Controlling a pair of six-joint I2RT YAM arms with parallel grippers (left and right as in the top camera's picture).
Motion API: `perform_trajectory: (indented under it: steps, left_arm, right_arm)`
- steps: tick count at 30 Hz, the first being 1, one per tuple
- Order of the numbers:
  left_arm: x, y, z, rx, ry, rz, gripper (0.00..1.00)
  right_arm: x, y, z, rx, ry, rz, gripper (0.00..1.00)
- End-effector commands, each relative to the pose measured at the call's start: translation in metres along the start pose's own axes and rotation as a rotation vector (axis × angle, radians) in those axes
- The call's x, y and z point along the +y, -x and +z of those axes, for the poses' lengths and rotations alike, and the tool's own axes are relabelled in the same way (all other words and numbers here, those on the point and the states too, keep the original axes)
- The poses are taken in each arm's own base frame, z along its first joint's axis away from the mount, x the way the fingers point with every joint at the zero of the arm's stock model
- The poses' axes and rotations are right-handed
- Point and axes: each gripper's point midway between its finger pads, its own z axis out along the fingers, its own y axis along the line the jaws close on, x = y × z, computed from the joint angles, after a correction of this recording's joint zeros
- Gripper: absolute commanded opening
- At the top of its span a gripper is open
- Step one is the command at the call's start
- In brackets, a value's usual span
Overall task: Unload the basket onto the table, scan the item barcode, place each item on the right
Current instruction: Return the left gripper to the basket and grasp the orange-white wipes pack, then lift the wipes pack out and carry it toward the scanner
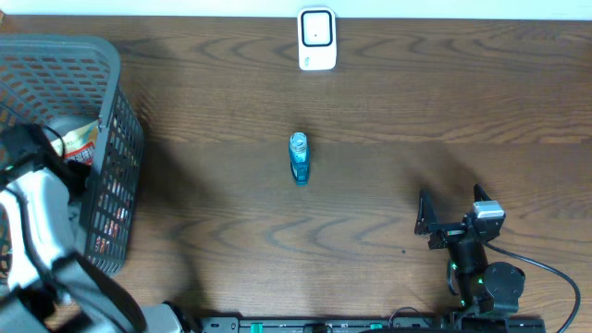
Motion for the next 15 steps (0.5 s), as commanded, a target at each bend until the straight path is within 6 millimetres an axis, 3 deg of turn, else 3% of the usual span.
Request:
perform_trajectory:
  steps: [1, 4, 8, 12, 15]
  left_arm:
    - [-0.020, 0.031, -0.074, -0.207, -0.133, 0.011, 0.07]
    - [-0.024, 0.035, -0.120, -0.315, -0.224, -0.014, 0.07]
    - [-0.022, 0.031, -0.167, -0.417, -0.327, -0.060, 0.07]
    - [-0.027, 0.015, -0.210, -0.461, -0.481, -0.072, 0.07]
    - [-0.048, -0.008, -0.244, -0.456, -0.666, 0.007, 0.07]
  right_arm:
    - [0.002, -0.002, 0.000, 0.007, 0.009, -0.008, 0.99]
    - [0.002, -0.002, 0.000, 0.006, 0.009, -0.008, 0.99]
    - [0.002, -0.002, 0.000, 0.006, 0.009, -0.008, 0.99]
    - [0.002, -0.002, 0.000, 0.006, 0.009, -0.008, 0.99]
    - [0.002, -0.002, 0.000, 0.006, 0.009, -0.008, 0.99]
